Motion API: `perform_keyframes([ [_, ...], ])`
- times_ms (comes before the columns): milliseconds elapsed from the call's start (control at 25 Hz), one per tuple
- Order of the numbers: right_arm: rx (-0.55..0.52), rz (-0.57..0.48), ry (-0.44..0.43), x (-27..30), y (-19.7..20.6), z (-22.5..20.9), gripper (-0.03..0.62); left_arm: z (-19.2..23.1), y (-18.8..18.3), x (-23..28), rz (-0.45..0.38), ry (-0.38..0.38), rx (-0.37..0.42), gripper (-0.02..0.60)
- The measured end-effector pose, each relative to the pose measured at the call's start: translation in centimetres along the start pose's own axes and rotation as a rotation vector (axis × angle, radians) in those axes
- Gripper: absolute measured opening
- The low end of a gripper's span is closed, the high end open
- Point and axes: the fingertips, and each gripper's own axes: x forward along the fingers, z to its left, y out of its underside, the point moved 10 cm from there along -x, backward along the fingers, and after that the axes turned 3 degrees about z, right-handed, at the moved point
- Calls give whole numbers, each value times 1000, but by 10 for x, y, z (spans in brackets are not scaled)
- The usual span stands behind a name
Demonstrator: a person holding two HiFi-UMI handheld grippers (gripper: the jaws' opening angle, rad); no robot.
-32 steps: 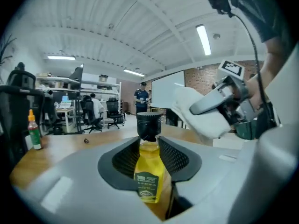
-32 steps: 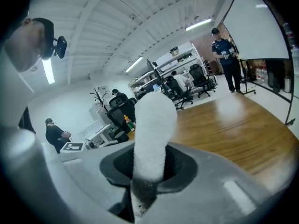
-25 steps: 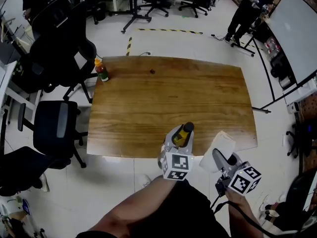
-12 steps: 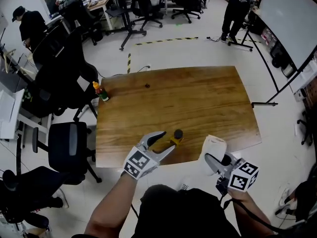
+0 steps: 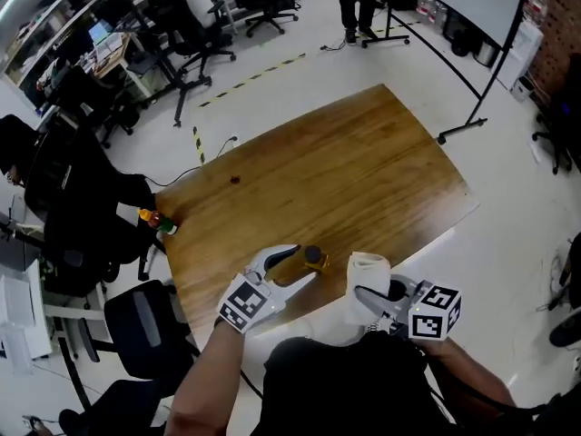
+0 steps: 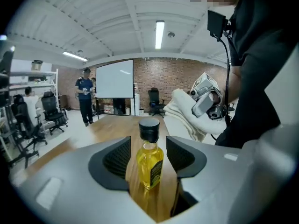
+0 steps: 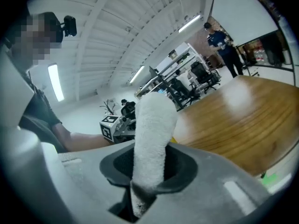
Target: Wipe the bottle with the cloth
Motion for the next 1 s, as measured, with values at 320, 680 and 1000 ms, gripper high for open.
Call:
perform_keyframes([
  [320, 123, -199, 220, 23, 38, 33, 74, 30, -6, 8, -83, 262, 66, 222],
  [680, 208, -313, 367, 22, 70, 56, 75, 33, -10, 40, -111, 406, 84, 173],
  [1000, 227, -404, 313, 51, 70, 14, 75, 30, -10, 25, -118, 82, -184, 170],
])
